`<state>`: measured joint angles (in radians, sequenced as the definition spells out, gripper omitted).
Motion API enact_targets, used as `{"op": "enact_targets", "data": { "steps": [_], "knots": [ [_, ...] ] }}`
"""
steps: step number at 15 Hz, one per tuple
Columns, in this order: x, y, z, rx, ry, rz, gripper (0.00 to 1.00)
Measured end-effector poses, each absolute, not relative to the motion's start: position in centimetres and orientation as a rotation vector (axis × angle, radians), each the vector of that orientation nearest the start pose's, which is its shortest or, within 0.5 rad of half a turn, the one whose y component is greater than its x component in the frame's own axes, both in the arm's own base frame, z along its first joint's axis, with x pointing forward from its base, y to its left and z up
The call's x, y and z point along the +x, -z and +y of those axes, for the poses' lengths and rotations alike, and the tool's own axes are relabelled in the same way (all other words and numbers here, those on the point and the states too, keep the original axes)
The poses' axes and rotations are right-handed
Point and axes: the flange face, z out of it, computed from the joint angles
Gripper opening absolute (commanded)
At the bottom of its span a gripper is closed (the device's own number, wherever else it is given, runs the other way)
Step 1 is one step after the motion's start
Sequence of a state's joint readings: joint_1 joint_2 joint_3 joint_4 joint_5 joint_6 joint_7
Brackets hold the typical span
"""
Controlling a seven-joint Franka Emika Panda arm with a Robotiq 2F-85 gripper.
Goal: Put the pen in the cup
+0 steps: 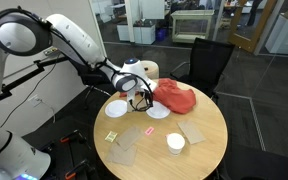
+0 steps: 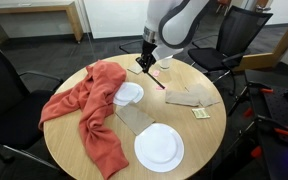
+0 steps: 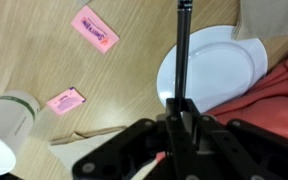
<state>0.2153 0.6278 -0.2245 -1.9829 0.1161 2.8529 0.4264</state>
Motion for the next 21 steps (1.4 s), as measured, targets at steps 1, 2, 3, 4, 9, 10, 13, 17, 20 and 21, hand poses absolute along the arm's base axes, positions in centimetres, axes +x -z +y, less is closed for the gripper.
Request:
{"op": "enact_targets", "data": {
  "steps": [1, 2, 3, 4, 9, 10, 13, 17, 20, 21],
  "knots": [
    [63.2, -18.9, -1.1, -3.041, 0.445, 0.757, 0.03],
    [63.4, -20.1, -1.6, -3.042, 0.462, 0.761, 0.03],
    [63.5, -21.1, -2.1, -3.043, 0.472, 0.763, 0.03],
    [63.5, -22.2, -2.7, -3.048, 0.48, 0.766, 0.03],
    [63.6, -25.1, -4.1, -3.056, 0.488, 0.773, 0.11],
    [63.5, -24.8, -4.1, -3.057, 0.482, 0.773, 0.11],
    [63.5, -24.3, -4.0, -3.061, 0.471, 0.77, 0.11],
    [63.5, -24.3, -4.0, -3.063, 0.472, 0.769, 0.03],
    [63.6, -24.0, -4.6, -3.066, 0.508, 0.804, 0.03],
    [63.6, -24.0, -5.0, -3.062, 0.537, 0.831, 0.03]
  ]
}}
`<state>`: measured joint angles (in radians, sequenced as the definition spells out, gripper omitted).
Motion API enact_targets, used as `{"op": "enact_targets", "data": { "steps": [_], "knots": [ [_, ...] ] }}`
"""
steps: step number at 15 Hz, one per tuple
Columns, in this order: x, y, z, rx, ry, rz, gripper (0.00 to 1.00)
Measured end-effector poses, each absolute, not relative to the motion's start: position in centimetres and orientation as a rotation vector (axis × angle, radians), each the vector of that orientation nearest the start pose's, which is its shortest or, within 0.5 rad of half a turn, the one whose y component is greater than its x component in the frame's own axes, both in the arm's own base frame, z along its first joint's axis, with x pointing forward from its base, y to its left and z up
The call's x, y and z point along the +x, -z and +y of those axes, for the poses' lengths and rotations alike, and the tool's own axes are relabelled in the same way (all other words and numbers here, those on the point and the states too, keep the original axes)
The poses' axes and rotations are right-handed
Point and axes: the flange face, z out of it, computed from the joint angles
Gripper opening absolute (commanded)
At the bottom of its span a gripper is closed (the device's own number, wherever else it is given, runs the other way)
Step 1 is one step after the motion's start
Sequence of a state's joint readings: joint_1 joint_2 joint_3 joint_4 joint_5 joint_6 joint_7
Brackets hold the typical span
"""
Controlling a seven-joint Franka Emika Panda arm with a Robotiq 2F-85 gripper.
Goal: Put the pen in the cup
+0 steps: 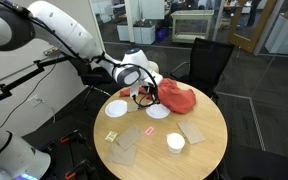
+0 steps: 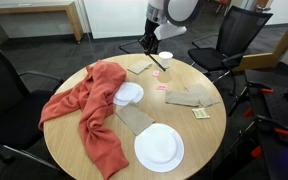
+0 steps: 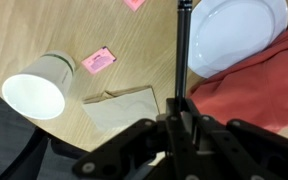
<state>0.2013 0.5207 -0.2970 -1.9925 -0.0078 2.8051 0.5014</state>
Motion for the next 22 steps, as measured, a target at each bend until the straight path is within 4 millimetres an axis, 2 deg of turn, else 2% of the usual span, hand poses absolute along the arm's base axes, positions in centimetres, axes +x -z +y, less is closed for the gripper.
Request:
{"op": "enact_targets", "data": {
  "steps": [6, 13, 22],
  "knots": [
    [64.1, -24.0, -7.1, -3.042, 0.758, 1.035, 0.03],
    [64.8, -24.4, -8.5, -2.989, 0.97, 1.332, 0.03],
    [65.1, -24.8, -10.2, -2.907, 1.266, 1.617, 0.03]
  ]
}}
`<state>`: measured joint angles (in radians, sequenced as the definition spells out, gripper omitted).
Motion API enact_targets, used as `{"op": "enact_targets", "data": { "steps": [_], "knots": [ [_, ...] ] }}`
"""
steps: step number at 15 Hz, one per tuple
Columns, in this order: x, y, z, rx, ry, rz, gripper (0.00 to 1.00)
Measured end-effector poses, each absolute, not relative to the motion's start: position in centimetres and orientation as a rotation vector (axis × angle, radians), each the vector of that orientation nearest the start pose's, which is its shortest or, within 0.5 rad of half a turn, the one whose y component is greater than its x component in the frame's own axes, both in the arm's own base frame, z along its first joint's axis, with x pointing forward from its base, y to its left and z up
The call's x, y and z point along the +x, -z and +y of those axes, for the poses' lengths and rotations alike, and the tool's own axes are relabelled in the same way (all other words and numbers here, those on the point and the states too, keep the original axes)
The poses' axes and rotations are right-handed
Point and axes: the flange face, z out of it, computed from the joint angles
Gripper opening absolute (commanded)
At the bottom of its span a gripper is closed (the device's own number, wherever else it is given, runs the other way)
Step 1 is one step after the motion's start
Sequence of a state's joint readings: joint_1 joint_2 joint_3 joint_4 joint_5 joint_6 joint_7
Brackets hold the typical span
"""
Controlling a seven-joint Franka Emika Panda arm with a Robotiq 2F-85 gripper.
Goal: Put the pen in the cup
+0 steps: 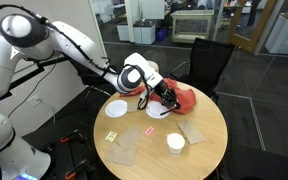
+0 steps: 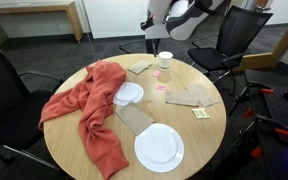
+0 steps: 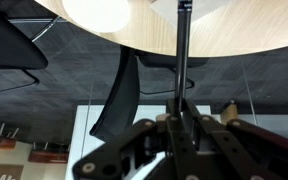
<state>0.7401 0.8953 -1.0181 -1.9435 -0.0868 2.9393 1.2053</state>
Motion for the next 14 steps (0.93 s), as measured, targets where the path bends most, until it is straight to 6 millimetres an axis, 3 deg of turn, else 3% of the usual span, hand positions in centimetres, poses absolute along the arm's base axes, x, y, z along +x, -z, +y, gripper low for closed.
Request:
{"op": "enact_targets", "data": {
  "steps": [14],
  "knots": [
    [63.8, -24.6, -14.3, -2.695, 1.668, 2.067, 0.03]
  ]
}}
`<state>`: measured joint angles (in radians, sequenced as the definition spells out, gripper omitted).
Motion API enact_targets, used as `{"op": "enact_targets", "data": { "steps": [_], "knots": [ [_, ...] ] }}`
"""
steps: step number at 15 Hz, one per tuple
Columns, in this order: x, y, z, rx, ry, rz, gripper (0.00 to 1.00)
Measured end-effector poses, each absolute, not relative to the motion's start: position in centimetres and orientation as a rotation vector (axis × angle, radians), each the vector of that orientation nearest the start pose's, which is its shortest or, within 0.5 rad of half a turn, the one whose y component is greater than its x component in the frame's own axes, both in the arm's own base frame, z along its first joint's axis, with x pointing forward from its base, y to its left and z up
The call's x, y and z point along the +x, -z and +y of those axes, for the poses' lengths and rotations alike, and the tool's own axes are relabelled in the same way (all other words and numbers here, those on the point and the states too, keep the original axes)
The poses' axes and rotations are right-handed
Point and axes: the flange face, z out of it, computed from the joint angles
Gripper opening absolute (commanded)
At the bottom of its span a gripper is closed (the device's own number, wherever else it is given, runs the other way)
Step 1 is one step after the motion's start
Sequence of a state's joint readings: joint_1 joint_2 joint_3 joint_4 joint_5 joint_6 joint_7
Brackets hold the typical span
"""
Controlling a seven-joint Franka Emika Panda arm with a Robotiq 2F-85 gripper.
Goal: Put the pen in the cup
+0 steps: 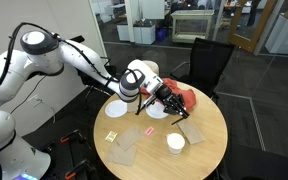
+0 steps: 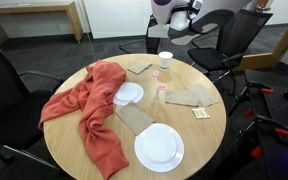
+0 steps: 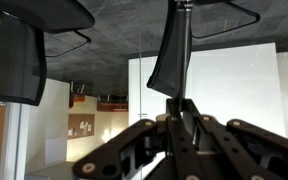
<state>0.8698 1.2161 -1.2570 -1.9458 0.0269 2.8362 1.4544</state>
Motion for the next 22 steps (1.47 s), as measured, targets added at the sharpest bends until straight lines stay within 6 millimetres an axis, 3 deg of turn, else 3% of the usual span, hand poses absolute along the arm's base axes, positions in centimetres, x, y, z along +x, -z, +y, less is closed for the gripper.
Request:
{"op": "enact_targets", "data": {
  "steps": [12, 22],
  "knots": [
    [62.7, -22.0, -15.2, 1.618, -1.065, -1.394, 0.03],
    [63.4, -20.4, -16.2, 1.606, -1.058, -1.391, 0.03]
  ]
}}
